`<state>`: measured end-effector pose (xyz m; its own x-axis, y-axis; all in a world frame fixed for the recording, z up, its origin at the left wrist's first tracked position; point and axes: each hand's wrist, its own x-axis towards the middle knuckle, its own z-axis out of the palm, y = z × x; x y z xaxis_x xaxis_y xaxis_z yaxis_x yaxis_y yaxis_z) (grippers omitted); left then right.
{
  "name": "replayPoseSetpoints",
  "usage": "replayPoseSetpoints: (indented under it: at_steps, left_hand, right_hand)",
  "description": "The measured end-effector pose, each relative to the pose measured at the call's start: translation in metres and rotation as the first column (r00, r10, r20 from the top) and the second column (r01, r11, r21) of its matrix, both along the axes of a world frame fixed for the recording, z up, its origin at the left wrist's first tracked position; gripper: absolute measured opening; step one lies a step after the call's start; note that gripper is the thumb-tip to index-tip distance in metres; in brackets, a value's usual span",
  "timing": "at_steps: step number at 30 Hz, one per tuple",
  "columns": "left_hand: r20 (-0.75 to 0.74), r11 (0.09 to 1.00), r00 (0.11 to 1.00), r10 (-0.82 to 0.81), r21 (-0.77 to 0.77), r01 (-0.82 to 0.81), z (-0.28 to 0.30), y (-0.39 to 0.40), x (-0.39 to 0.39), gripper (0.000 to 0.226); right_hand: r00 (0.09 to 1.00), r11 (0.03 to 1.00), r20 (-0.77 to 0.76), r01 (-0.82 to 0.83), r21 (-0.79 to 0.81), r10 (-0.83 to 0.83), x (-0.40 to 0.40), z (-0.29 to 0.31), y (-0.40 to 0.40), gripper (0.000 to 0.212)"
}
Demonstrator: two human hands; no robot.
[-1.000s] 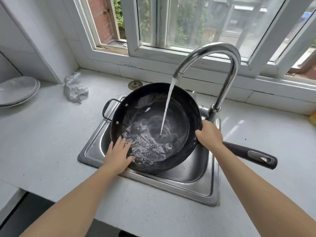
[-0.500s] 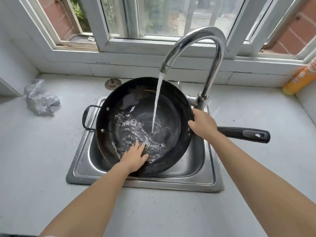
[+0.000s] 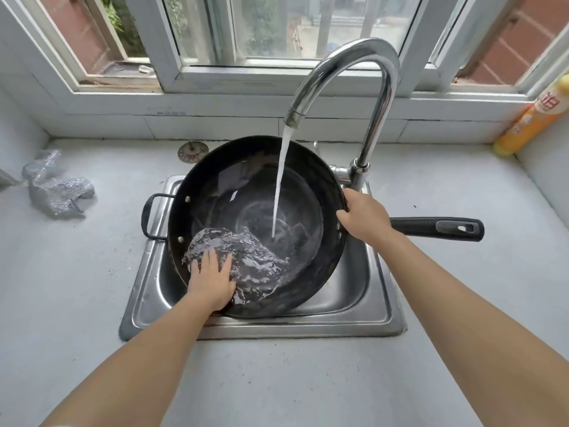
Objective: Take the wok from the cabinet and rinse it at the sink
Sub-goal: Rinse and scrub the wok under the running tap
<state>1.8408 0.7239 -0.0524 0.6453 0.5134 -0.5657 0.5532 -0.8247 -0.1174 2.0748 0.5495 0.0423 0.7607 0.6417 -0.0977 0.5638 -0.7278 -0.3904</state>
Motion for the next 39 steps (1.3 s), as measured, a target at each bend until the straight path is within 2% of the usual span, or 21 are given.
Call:
replayPoseSetpoints:
  at_steps: [3, 9, 12, 14, 16, 17, 18, 21, 23, 26, 28, 30, 33, 35, 39]
  left_hand:
    - [-0.020, 0.998, 0.998, 0.051, -0.033, -0.052, -0.001, -0.006, 0.000, 0.066]
    - [0.006, 0.953, 0.994, 0.113, -0.284, -0.107, 0.002, -0.043, 0.012, 0.071]
    - [0.091, 0.893, 0.993, 0.080, -0.448, -0.031, 0.012, -0.065, 0.022, 0.056]
    - [0.140, 0.812, 0.980, 0.142, -0.582, -0.034, 0.021, -0.086, 0.035, 0.054]
    - [0.106, 0.653, 0.941, 0.320, -0.745, -0.138, 0.036, -0.106, 0.050, 0.052]
    - [0.120, 0.587, 0.923, 0.364, -0.800, -0.128, 0.047, -0.114, 0.057, 0.048]
    - [0.181, 0.559, 0.907, 0.381, -0.826, -0.070, 0.057, -0.120, 0.064, 0.047]
    - [0.247, 0.403, 0.857, 0.452, -0.914, 0.050, 0.079, -0.133, 0.082, 0.054]
    - [0.258, 0.353, 0.817, 0.517, -0.933, 0.071, 0.082, -0.138, 0.087, 0.057]
    - [0.299, 0.407, 0.836, 0.459, -0.908, 0.101, 0.067, -0.134, 0.080, 0.054]
    - [0.345, 0.572, 0.912, 0.223, -0.804, 0.165, 0.052, -0.120, 0.069, 0.050]
    - [0.307, 0.761, 0.949, -0.076, -0.596, 0.254, 0.036, -0.101, 0.053, 0.051]
    - [0.132, 0.854, 0.934, -0.331, -0.379, 0.356, 0.019, -0.071, 0.030, 0.050]
    - [0.058, 0.874, 0.931, -0.360, -0.330, 0.358, 0.011, -0.055, 0.022, 0.051]
    - [-0.007, 0.923, 0.958, -0.286, -0.271, 0.274, 0.004, -0.032, 0.015, 0.054]
  right_hand:
    - [1.000, 1.000, 0.007, 0.000, 0.004, 0.000, -0.001, 0.000, 0.000, 0.010]
    - [1.000, 1.000, 0.022, -0.004, 0.004, 0.004, -0.001, 0.000, 0.001, 0.008]
    - [1.000, 1.000, 0.024, 0.004, 0.015, -0.005, -0.001, -0.001, 0.001, 0.009]
    - [1.000, 1.000, 0.023, 0.006, 0.022, -0.006, -0.001, -0.002, 0.001, 0.009]
    - [1.000, 1.000, 0.023, 0.007, 0.023, -0.008, -0.001, -0.003, 0.001, 0.009]
    - [1.000, 1.000, 0.023, 0.009, 0.021, -0.009, -0.001, -0.003, 0.001, 0.009]
    - [1.000, 1.000, 0.025, 0.009, 0.022, -0.010, -0.001, -0.003, 0.001, 0.009]
    - [1.000, 0.999, 0.028, 0.011, 0.032, -0.012, -0.001, -0.005, 0.000, 0.010]
    - [1.000, 0.999, 0.028, 0.012, 0.035, -0.013, -0.001, -0.005, 0.000, 0.012]
    - [1.000, 0.999, 0.019, 0.011, 0.034, -0.012, -0.001, -0.005, -0.002, 0.010]
    - [1.000, 1.000, 0.009, 0.008, 0.029, -0.008, -0.002, -0.005, -0.003, 0.008]
    - [1.000, 1.000, 0.009, 0.007, 0.026, -0.007, -0.003, -0.006, -0.005, 0.007]
    - [1.000, 1.000, 0.006, 0.005, 0.028, -0.005, -0.004, -0.004, -0.005, 0.006]
    - [1.000, 1.000, 0.002, 0.008, 0.016, -0.008, -0.004, -0.003, -0.004, 0.004]
    - [1.000, 1.000, 0.012, 0.008, 0.004, -0.008, -0.004, -0.002, -0.003, 0.005]
